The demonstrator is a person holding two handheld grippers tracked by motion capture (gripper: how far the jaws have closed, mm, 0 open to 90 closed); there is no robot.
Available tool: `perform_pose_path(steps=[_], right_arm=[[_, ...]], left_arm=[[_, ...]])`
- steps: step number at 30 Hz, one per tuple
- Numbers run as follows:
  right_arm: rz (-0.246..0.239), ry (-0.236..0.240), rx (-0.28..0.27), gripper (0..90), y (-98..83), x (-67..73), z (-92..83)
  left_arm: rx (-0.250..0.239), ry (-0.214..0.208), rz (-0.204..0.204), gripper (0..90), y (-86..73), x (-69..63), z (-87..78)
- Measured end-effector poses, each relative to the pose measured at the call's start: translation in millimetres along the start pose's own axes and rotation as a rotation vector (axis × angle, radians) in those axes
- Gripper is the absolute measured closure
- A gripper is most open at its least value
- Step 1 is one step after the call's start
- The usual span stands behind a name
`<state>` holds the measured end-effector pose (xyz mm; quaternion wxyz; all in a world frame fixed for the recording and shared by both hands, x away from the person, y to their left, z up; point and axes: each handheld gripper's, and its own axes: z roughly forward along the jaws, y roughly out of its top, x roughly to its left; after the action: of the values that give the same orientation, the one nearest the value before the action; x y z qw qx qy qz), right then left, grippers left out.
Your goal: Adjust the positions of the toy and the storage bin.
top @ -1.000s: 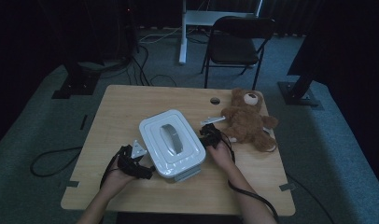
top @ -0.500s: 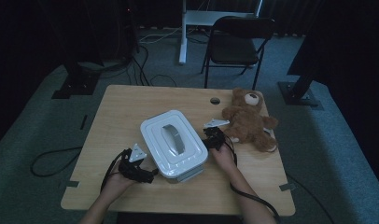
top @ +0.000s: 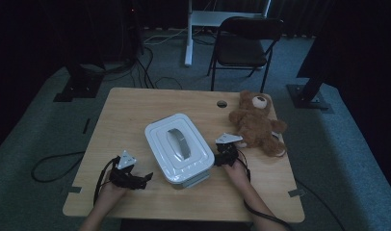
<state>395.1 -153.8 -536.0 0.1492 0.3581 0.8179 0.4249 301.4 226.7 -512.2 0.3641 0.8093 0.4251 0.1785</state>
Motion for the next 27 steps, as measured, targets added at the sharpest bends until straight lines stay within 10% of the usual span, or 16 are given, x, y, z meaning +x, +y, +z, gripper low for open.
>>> perform_pose_path(steps=[4,15,27], right_arm=[[-0.033,0.009,0.006,14.2,-10.5,5.0,-10.5],[0.043,-0.08,0.018,14.2,-55.8,-8.2,-64.1],[0.115,-0.181,0.041,13.9,-89.5,-28.1,-105.7]], left_arm=[[0.019,0.041,0.033,1.0,-2.5,2.7,-5.8],[-0.002,0.08,-0.045,1.0,0.4,17.2,-29.1],[-0.046,0.1,-0.007,1.0,29.9,-0.8,-56.6]])
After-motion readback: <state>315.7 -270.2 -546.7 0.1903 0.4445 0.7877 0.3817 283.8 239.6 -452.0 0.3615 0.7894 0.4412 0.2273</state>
